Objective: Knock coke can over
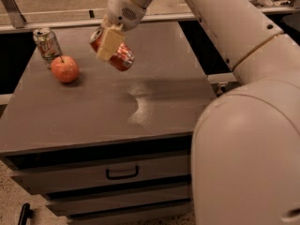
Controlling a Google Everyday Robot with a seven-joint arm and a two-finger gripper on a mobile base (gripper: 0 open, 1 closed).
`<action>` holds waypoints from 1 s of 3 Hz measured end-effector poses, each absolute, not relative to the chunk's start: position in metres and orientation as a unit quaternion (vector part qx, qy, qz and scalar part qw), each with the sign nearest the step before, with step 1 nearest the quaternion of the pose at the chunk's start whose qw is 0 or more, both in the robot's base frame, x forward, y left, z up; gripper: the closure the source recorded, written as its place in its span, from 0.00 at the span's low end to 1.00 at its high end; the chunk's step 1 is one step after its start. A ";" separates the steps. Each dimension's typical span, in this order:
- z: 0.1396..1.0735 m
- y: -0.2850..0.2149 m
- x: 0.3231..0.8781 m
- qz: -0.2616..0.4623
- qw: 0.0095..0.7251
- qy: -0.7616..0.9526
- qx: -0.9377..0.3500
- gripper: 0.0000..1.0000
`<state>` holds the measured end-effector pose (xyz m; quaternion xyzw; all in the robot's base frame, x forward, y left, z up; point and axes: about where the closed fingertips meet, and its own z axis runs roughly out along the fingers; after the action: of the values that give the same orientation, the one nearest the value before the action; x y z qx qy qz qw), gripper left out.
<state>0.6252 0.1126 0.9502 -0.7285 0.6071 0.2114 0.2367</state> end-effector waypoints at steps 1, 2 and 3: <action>0.943 0.091 0.653 0.178 0.201 0.637 -0.723 1.00; 0.956 0.067 0.672 0.125 0.214 0.661 -0.708 1.00; 0.985 0.054 0.680 0.038 0.269 0.660 -0.701 1.00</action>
Offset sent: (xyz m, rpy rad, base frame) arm 0.0427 -0.0792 -0.0172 -0.2870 -0.1782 -0.2868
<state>0.6798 0.0538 0.9850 -0.7009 0.6597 0.0380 0.2686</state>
